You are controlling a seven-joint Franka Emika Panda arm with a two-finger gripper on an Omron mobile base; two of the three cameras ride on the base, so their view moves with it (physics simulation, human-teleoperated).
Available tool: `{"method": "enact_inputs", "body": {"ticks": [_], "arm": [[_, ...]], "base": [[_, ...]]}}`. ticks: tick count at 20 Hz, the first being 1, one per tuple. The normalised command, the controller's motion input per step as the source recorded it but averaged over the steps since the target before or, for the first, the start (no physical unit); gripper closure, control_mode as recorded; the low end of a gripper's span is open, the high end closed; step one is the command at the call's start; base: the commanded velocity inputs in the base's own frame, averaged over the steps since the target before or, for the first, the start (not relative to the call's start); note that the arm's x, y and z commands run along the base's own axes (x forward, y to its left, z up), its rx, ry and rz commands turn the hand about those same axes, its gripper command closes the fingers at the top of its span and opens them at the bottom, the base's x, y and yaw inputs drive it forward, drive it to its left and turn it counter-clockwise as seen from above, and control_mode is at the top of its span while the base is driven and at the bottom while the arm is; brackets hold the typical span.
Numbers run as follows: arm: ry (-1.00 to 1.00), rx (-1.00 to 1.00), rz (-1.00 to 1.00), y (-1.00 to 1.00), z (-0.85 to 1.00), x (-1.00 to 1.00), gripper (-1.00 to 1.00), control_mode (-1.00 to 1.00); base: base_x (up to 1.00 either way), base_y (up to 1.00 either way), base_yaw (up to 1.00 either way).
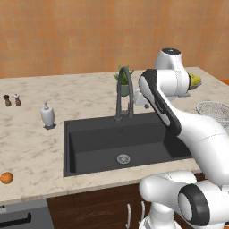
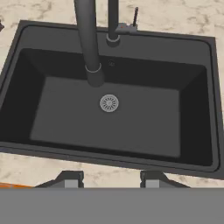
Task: Put the colander in the sink, put the tangerine in the colander, and turn on the sink faucet and pour water over the colander.
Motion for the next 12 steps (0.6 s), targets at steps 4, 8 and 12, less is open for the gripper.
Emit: {"method": "enact_inputs", "body": {"ticks": [4, 8, 12], "arm": [[-0.01, 0.0, -0.01, -0.06, 0.0, -0.2, -1.0, -1.0], [0.0, 0.01, -0.07, -0.47, -0.03, -0.17, -1.0, -1.0], [0.01, 0.06, -0.06, -0.84, -0.05, 0.0, -1.0, -1.0]], "base": [[0.0, 0.0, 0.0], [0.0, 0.0, 0.0], [0.0, 0.0, 0.0]]}}
